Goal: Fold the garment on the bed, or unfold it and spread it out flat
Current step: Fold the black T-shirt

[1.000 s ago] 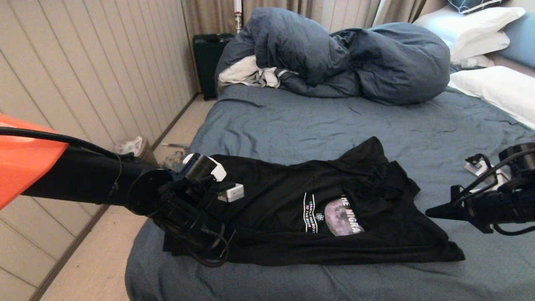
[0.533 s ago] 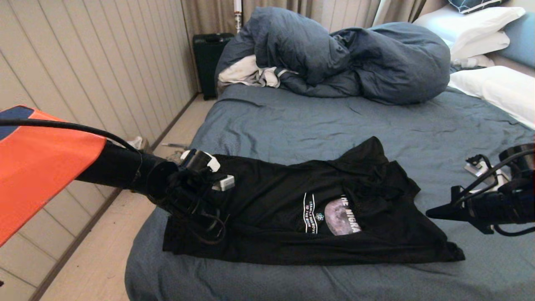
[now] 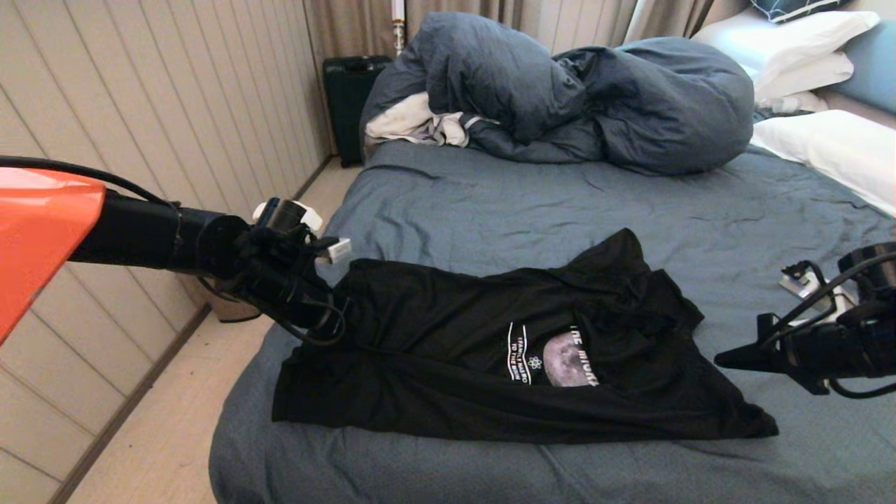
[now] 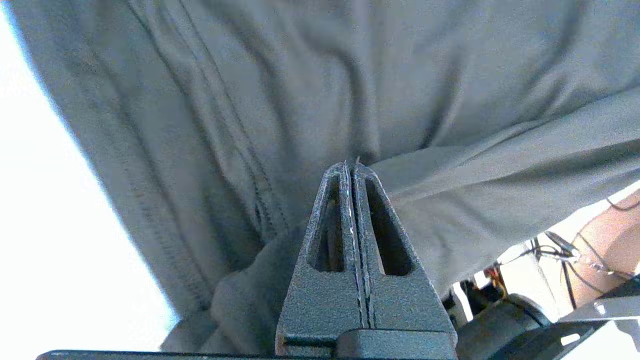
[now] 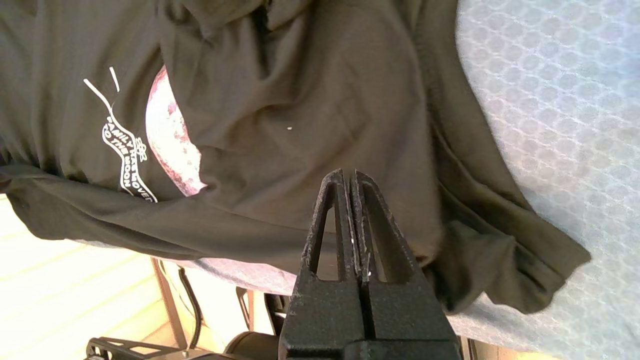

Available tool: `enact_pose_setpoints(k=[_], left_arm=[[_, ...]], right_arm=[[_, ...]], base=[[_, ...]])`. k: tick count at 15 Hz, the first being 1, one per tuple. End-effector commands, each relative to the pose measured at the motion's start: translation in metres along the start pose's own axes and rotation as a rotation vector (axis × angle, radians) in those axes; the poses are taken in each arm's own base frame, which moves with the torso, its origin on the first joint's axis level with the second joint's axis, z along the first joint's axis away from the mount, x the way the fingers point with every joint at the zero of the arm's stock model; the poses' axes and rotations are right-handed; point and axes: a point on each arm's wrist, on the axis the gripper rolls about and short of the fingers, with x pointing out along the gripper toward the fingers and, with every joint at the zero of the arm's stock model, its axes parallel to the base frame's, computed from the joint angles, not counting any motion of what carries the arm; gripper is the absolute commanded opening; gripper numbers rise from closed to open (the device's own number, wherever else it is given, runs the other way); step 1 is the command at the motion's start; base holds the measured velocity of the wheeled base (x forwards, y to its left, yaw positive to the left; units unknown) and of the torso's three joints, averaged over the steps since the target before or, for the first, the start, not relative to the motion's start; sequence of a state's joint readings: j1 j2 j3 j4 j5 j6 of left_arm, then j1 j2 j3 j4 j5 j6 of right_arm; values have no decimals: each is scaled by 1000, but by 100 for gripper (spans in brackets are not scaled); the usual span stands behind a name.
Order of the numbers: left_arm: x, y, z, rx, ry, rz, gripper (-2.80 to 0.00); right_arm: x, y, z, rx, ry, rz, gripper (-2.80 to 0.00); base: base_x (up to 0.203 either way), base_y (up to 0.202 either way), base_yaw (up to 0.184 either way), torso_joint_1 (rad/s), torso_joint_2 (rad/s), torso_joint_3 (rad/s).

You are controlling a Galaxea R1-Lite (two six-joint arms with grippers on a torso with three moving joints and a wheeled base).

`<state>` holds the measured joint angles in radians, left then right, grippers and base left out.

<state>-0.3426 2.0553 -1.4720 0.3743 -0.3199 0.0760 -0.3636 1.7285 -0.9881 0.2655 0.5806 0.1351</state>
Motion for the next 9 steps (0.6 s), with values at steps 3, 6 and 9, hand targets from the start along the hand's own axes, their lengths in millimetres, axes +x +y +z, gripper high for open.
enact_pose_setpoints(k=[3,6,9], left_arm=[[-18,3,10,-6,-46,12,-280],[-36,11,-6,-63,-5,22,-280],[-40,9,-49,-121,99,-44,-280]], right_arm=[[-1,0,0,3,-3,2,-280],[0,-1,-1,5,4,-4,-280],[14,1,-20,-72,89,7,-280]], base=[[0,0,0,0,0,0],[0,0,0,0,0,0],[0,0,0,0,0,0]])
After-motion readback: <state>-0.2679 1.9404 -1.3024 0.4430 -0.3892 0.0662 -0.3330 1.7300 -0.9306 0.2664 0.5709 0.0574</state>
